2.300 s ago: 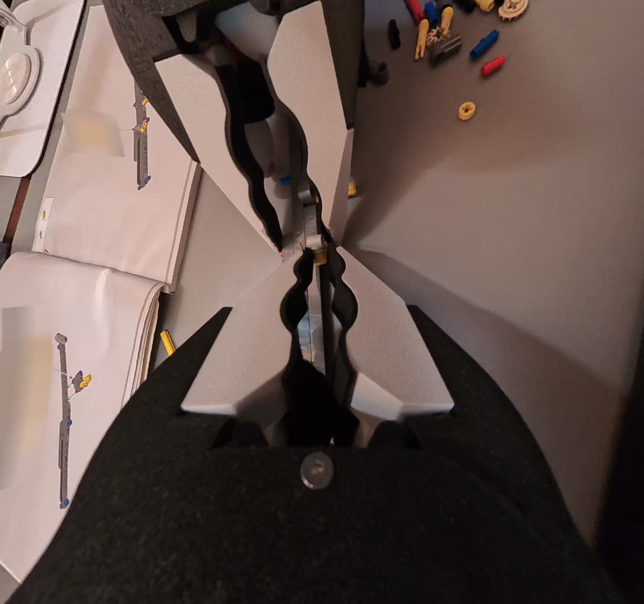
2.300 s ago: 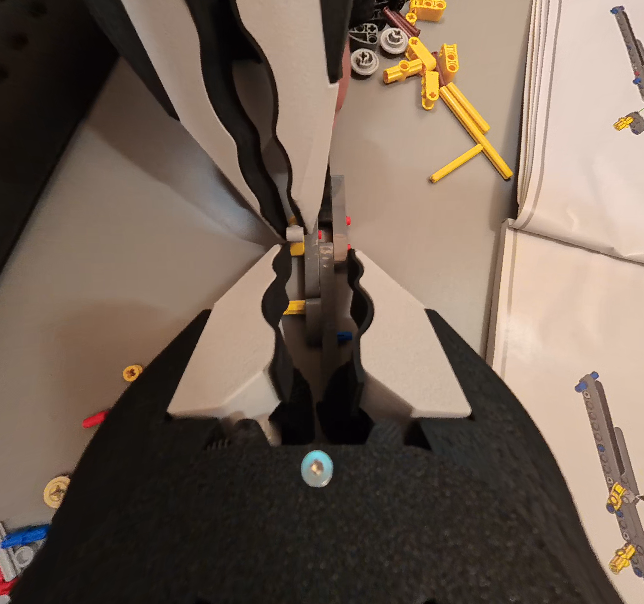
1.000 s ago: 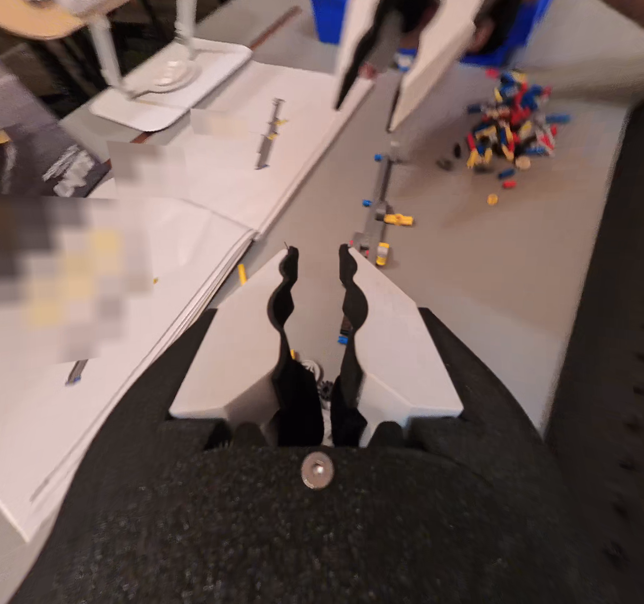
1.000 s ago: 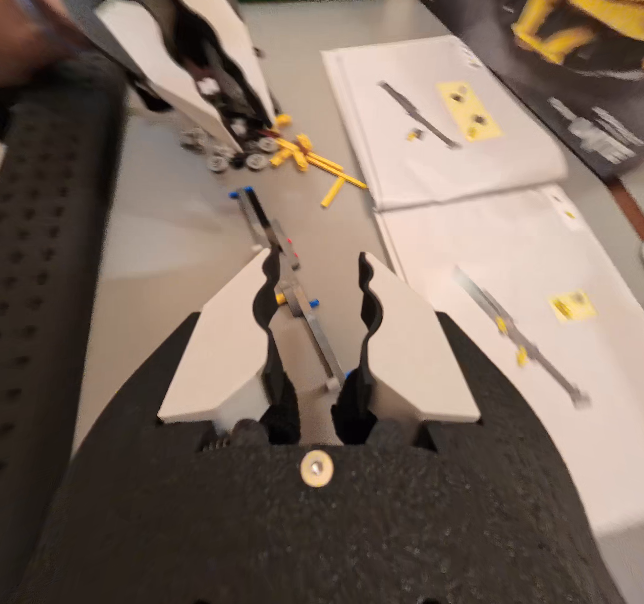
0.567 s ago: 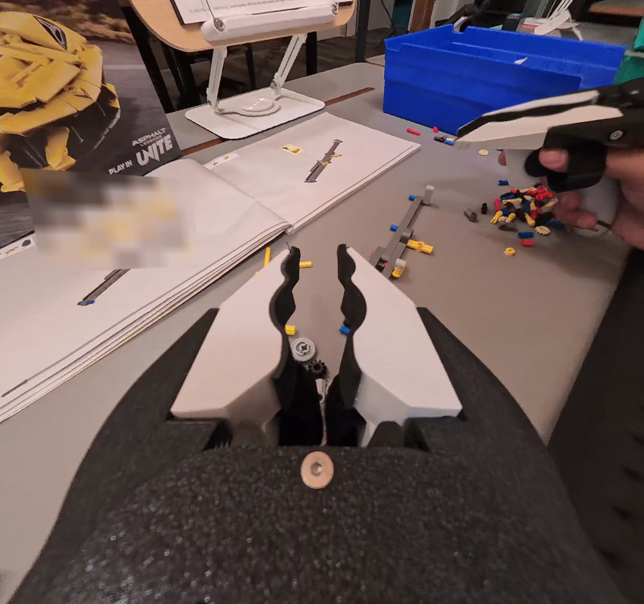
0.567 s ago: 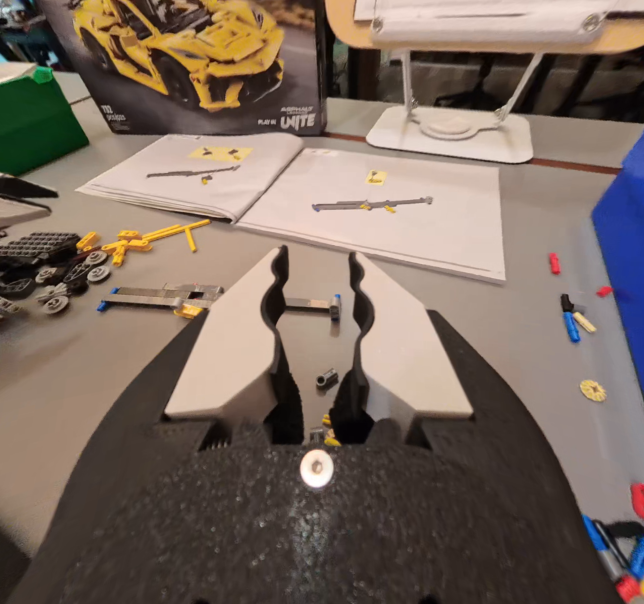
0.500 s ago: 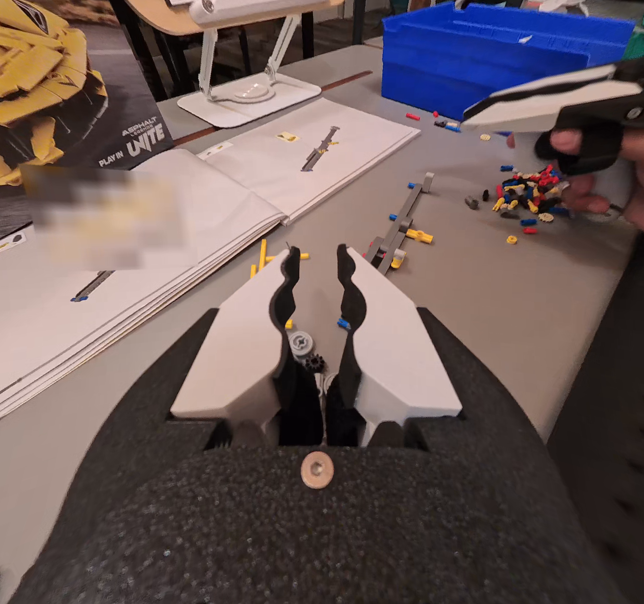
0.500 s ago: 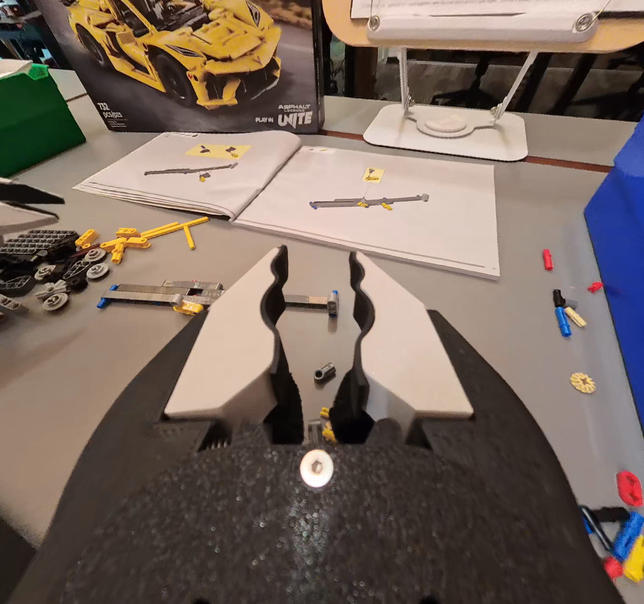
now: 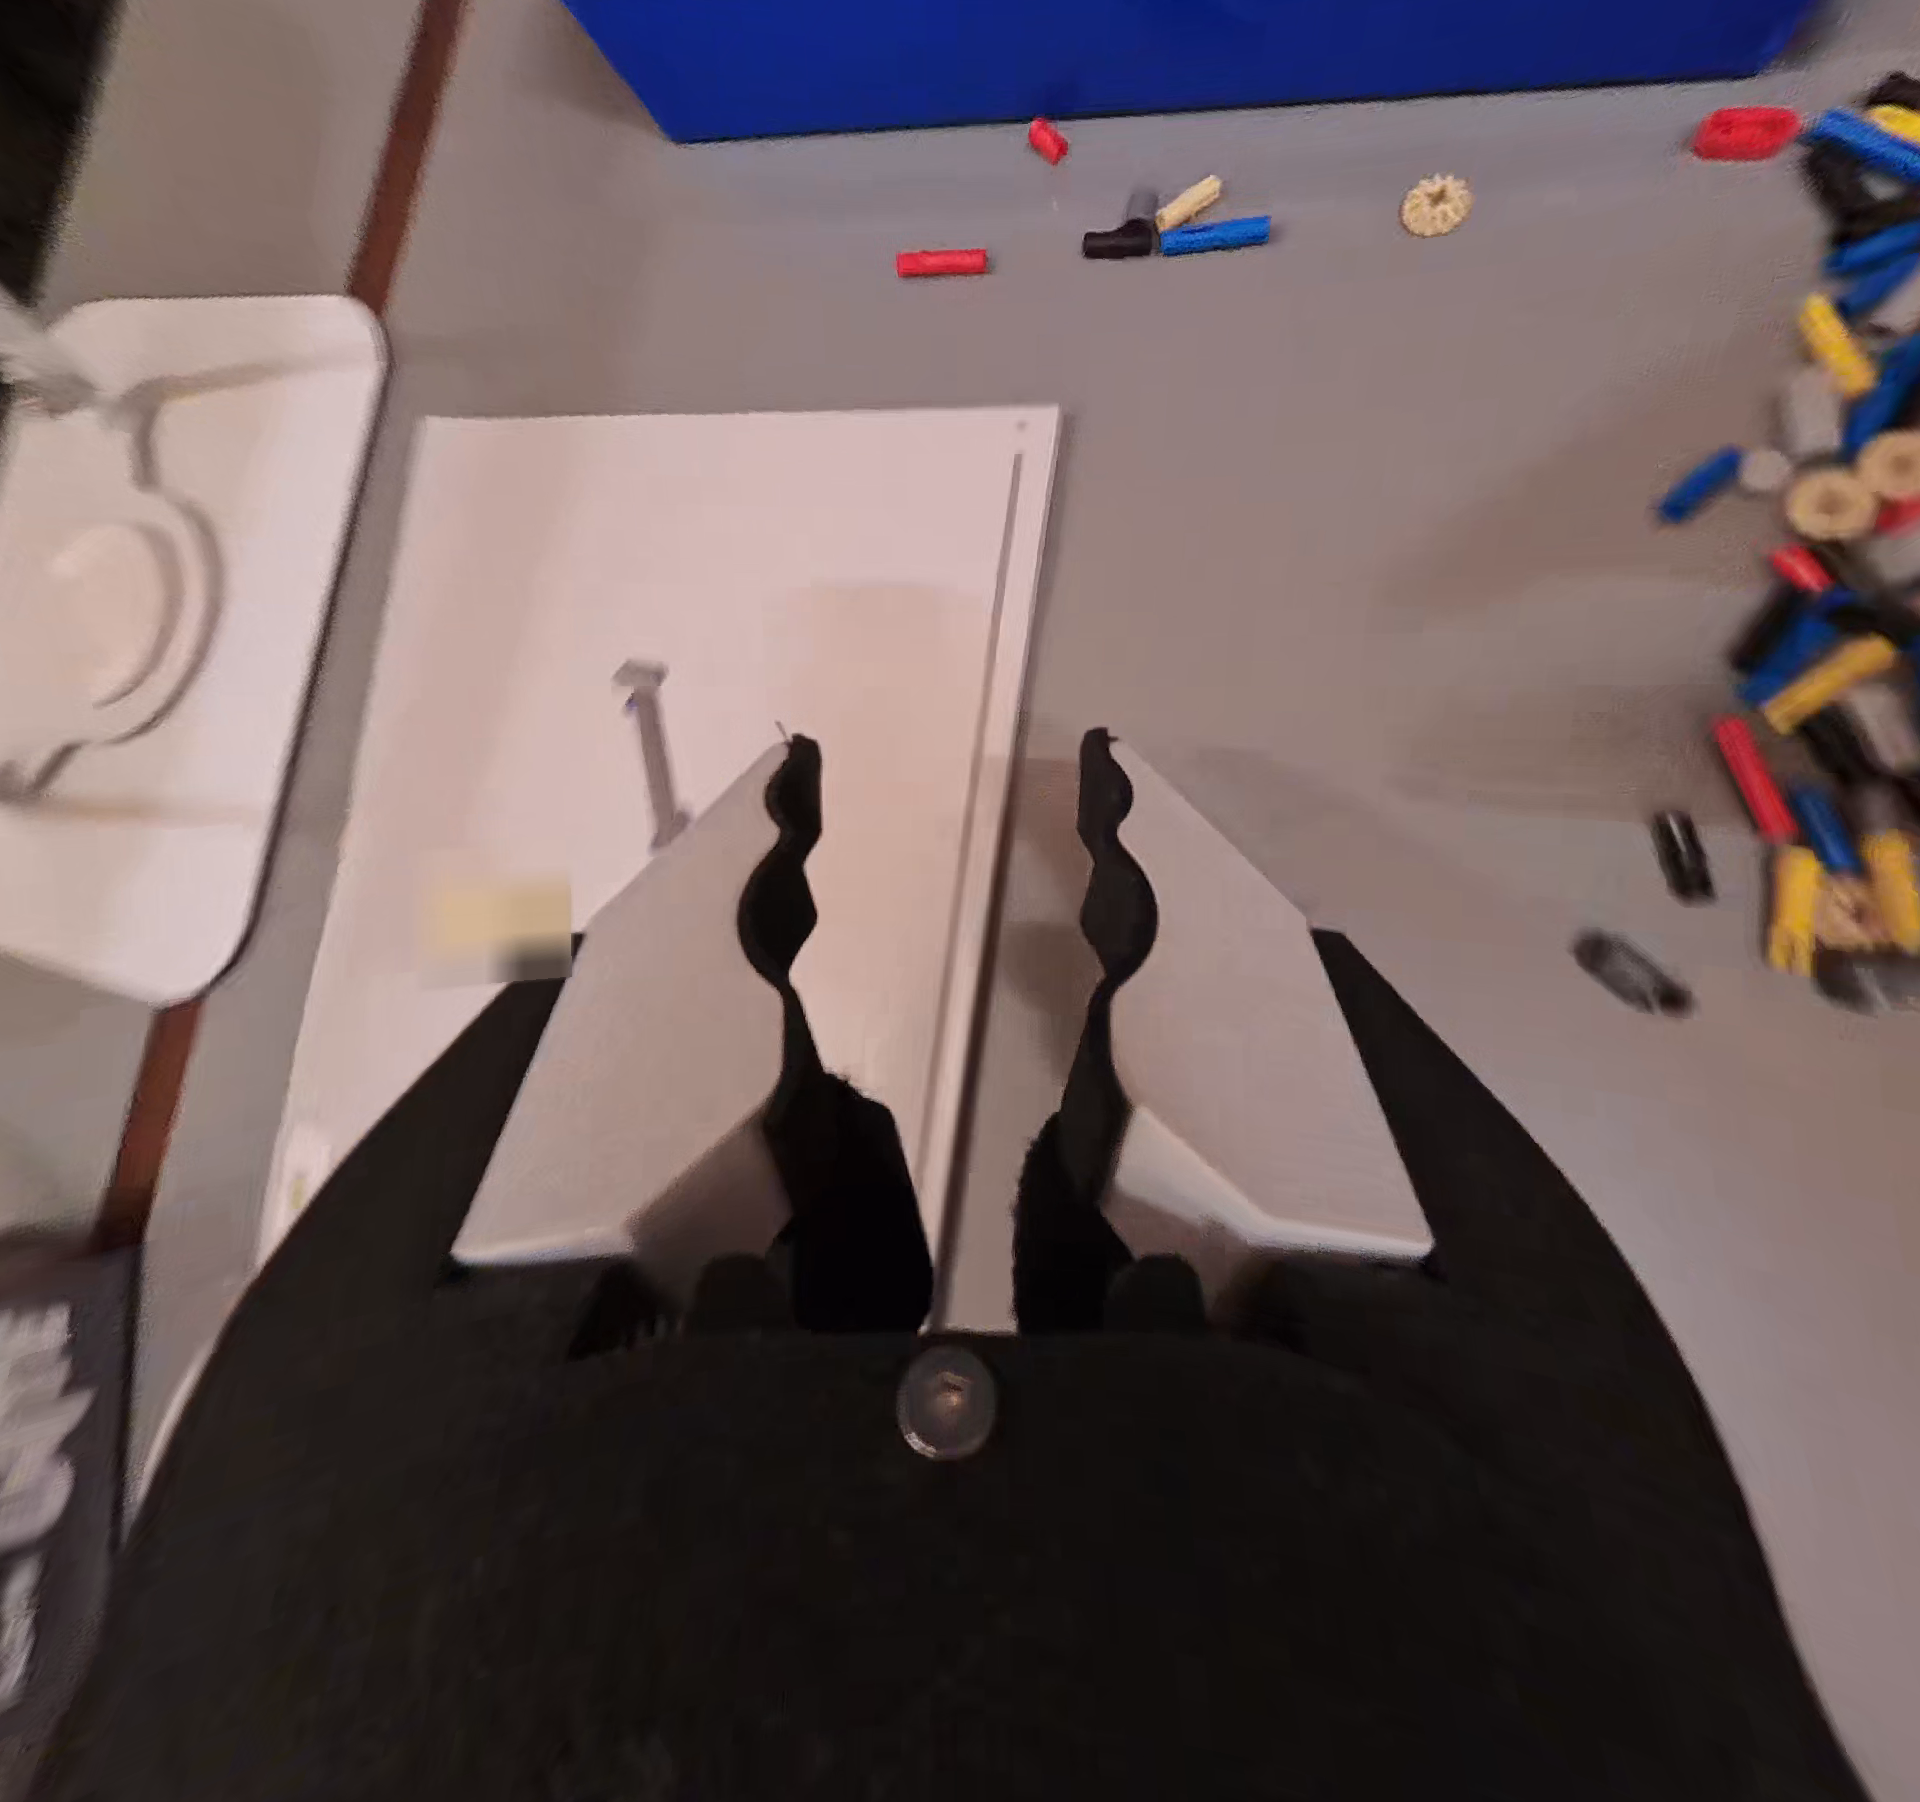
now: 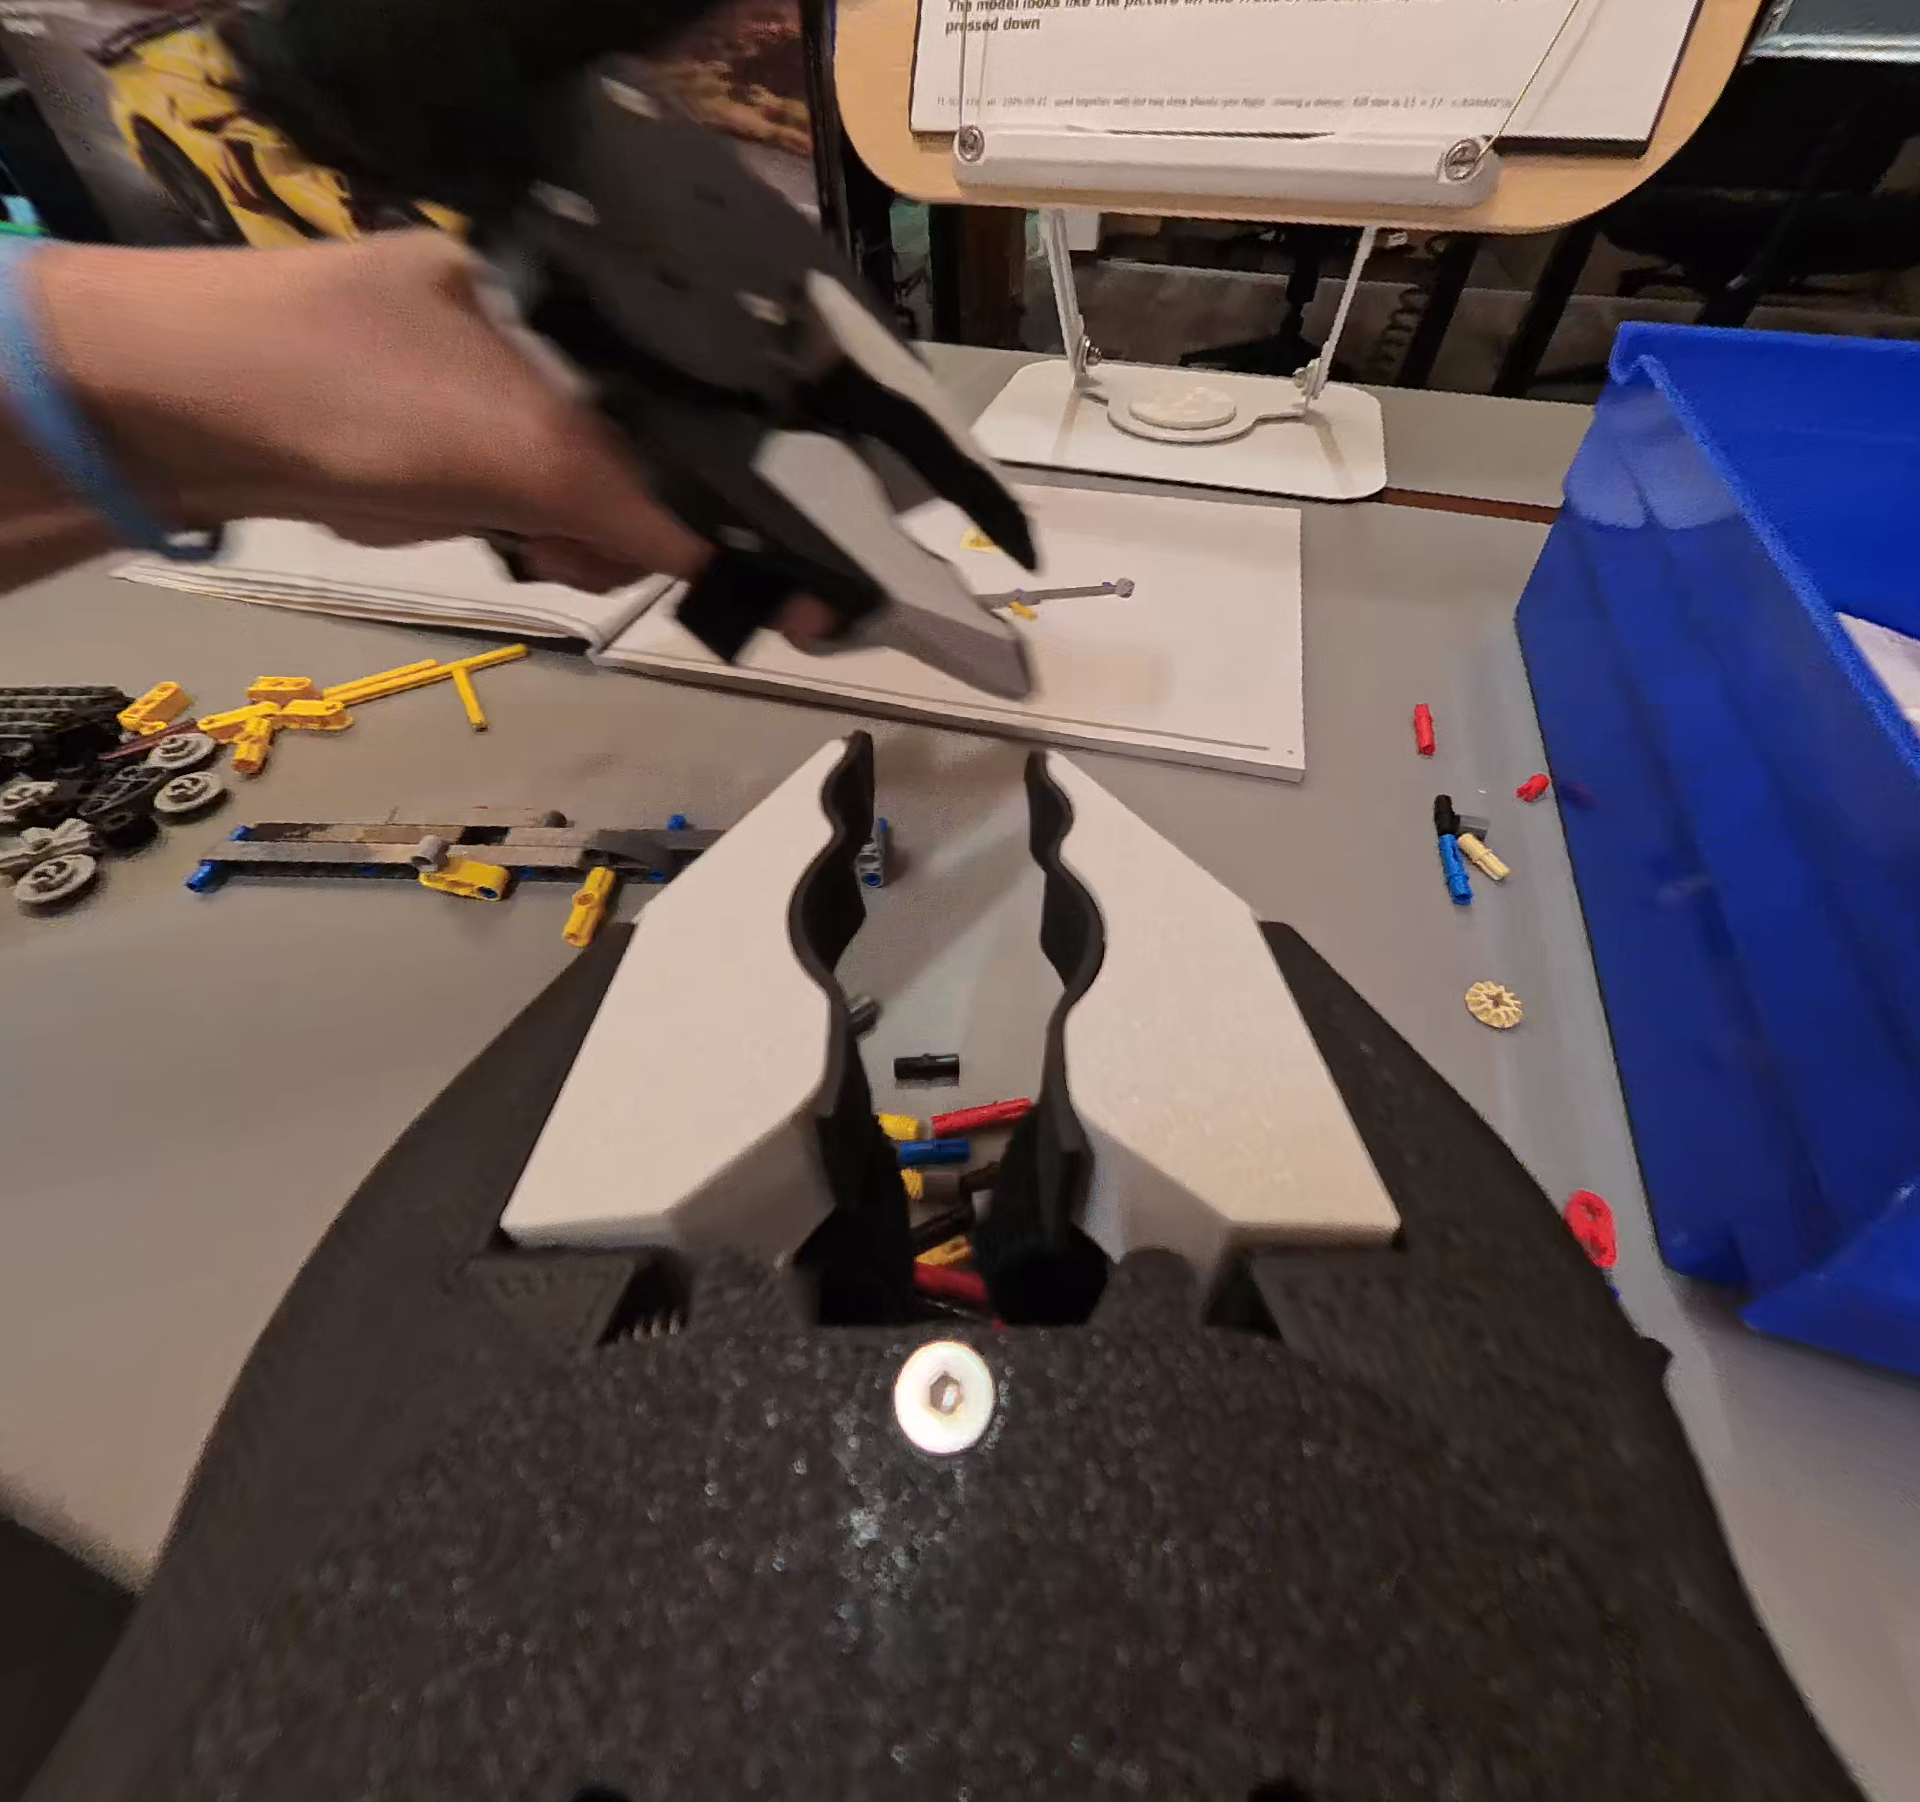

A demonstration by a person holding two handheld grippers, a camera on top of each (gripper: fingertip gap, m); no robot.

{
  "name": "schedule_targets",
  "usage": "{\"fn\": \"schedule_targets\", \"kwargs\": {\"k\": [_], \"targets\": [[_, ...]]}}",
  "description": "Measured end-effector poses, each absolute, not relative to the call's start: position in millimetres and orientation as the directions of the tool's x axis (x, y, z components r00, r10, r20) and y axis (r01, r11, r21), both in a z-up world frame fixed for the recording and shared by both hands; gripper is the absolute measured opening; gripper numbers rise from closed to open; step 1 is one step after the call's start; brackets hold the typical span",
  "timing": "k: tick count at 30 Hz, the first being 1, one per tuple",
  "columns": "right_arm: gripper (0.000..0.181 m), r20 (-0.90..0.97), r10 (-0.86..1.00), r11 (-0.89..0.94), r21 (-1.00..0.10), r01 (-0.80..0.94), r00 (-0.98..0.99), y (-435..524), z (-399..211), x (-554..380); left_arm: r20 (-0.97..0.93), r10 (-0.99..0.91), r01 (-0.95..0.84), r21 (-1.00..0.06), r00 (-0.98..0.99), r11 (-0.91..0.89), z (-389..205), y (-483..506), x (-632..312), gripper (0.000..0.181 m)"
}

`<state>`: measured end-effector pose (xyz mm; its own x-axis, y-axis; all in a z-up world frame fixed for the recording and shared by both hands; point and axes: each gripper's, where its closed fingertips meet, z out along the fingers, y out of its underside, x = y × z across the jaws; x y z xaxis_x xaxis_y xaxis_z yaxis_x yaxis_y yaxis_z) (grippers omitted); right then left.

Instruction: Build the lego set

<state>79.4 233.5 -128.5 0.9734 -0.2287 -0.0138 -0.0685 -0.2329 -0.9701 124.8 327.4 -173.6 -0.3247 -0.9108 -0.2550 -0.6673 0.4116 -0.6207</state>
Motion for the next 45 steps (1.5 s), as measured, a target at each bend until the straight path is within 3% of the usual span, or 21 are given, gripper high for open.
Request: {"fn": "schedule_targets", "kwargs": {"k": [3,4,17,25,29,33,40,45], "targets": [[0.029,-0.040,-0.206,-0.239,-0.967,-0.090,0.978,235,-131,77,-0.231,-0.898,-0.706,-0.556,-0.375,0.438,-204,326,163,0.049],[0.029,-0.044,-0.196,-0.245,-0.965,-0.093,0.980,236,-133,76,-0.224,-0.896,-0.706,-0.554,-0.384,0.441,-209,324,171,0.042],[0.029,-0.100,-0.136,-0.262,-0.956,-0.133,0.986,240,-139,68,-0.155,-0.909,-0.677,-0.622,-0.387,0.394,-212,307,175,0.007],[0.028,-0.100,-0.144,-0.269,-0.954,-0.136,0.984,240,-141,69,-0.115,-0.931,-0.665,-0.670,-0.347,0.330,-203,311,178,0.002],[0.029,-0.134,-0.237,-0.270,-0.942,-0.197,0.962,238,-145,89,-0.108,-0.939,-0.638,-0.708,-0.325,0.302,-190,316,177,0.001],[0.054,-0.126,-0.334,-0.385,-0.886,-0.257,0.934,250,-160,126,-0.130,-0.951,-0.597,-0.752,-0.280,0.278,-175,325,175,0.001],[0.075,-0.098,-0.219,-0.566,-0.797,-0.208,0.971,327,-182,137,-0.035,-0.971,-0.572,-0.803,-0.237,0.169,-166,335,169,0.000],[0.066,-0.069,-0.278,-0.595,-0.771,-0.229,0.958,364,-195,156,0.085,-0.975,-0.548,-0.836,-0.205,0.042,-155,342,169,0.000]]}}
